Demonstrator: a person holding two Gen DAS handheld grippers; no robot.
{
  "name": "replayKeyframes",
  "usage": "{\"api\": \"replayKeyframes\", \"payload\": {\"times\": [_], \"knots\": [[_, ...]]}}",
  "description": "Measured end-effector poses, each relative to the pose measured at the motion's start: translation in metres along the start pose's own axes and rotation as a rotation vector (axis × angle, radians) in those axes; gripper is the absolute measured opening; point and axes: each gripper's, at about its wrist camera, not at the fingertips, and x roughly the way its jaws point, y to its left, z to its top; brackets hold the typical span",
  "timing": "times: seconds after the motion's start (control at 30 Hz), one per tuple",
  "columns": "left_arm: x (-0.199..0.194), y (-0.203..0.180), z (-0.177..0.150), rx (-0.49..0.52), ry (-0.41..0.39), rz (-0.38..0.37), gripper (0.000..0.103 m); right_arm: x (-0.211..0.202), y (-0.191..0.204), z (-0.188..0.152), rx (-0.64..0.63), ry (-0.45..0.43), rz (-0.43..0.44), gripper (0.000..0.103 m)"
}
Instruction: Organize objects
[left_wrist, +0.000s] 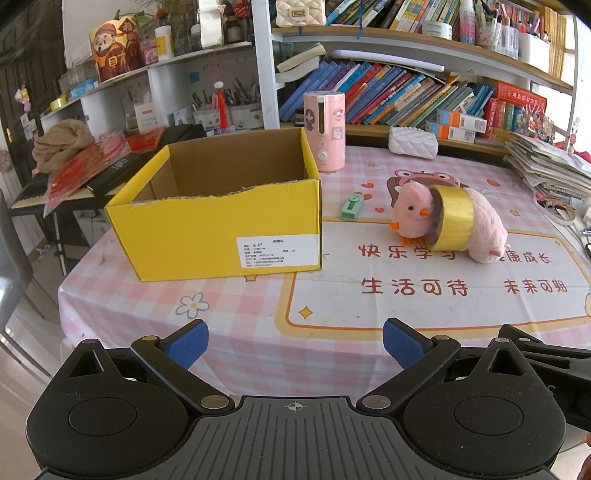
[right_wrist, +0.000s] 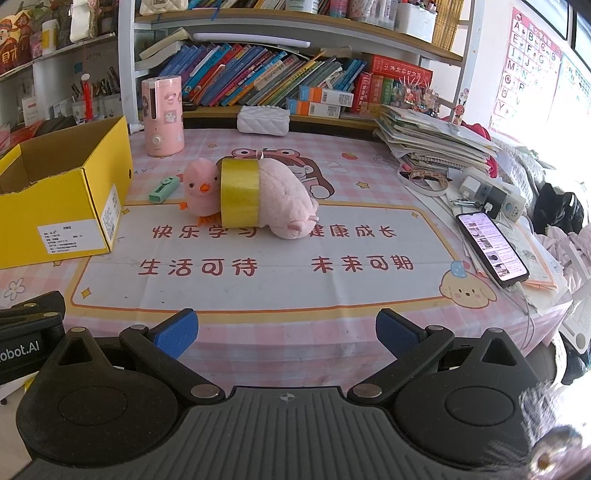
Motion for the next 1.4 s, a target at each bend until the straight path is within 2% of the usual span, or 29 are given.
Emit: {"api": "replayKeyframes", "payload": {"times": [0.8, 1.07, 1.4], "knots": [[0.000, 0.004, 0.009, -0.002, -0.001, -0.011, 0.102, 0.002, 0.003, -0.003, 0.008, 0.004, -0.008, 0.103], [0.011, -0.005, 0.013, -0.007, 0.011, -0.017, 0.102, 0.007, -0.007, 0.005, 0.007, 0.011, -0.011, 0.103], [0.034, -0.018, 0.026, -0.027, 0.041, -0.010, 0.102, 0.032, -0.016, 0.020, -0.014, 0.035, 0.017, 0.103]]}}
